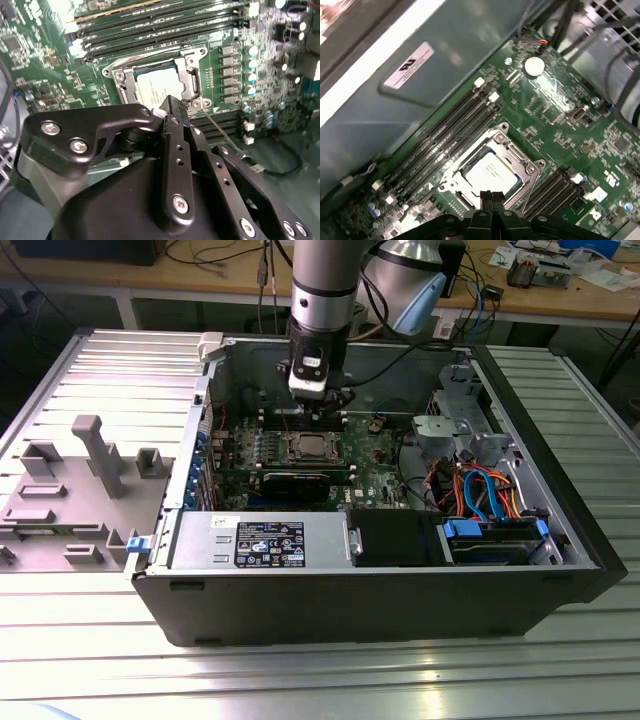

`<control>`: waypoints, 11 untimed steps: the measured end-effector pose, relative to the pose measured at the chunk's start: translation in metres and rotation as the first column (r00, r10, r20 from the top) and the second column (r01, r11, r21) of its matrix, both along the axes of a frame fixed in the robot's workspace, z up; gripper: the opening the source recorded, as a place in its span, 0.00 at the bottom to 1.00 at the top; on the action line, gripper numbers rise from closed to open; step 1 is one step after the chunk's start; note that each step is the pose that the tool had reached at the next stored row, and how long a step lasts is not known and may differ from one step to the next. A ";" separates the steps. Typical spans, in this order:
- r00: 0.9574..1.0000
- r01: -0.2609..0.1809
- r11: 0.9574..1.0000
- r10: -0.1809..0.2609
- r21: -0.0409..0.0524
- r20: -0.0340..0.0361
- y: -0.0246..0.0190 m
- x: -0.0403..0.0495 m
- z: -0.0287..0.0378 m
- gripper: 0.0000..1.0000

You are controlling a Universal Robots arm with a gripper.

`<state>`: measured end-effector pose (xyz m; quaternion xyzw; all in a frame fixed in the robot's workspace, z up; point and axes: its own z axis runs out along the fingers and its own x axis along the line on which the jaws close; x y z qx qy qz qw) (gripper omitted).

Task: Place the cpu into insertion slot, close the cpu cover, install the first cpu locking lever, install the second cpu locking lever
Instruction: 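Install the first cpu locking lever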

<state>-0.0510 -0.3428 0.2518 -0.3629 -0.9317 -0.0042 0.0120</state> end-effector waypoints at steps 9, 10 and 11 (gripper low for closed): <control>0.972 -0.235 0.972 0.235 0.000 0.000 0.0000 0.0000 -0.0014 0.11; 0.964 -0.267 0.964 0.267 0.000 0.000 0.0000 0.0000 -0.0015 0.11; 0.954 -0.301 0.954 0.301 0.000 0.000 0.0000 0.0000 -0.0018 0.11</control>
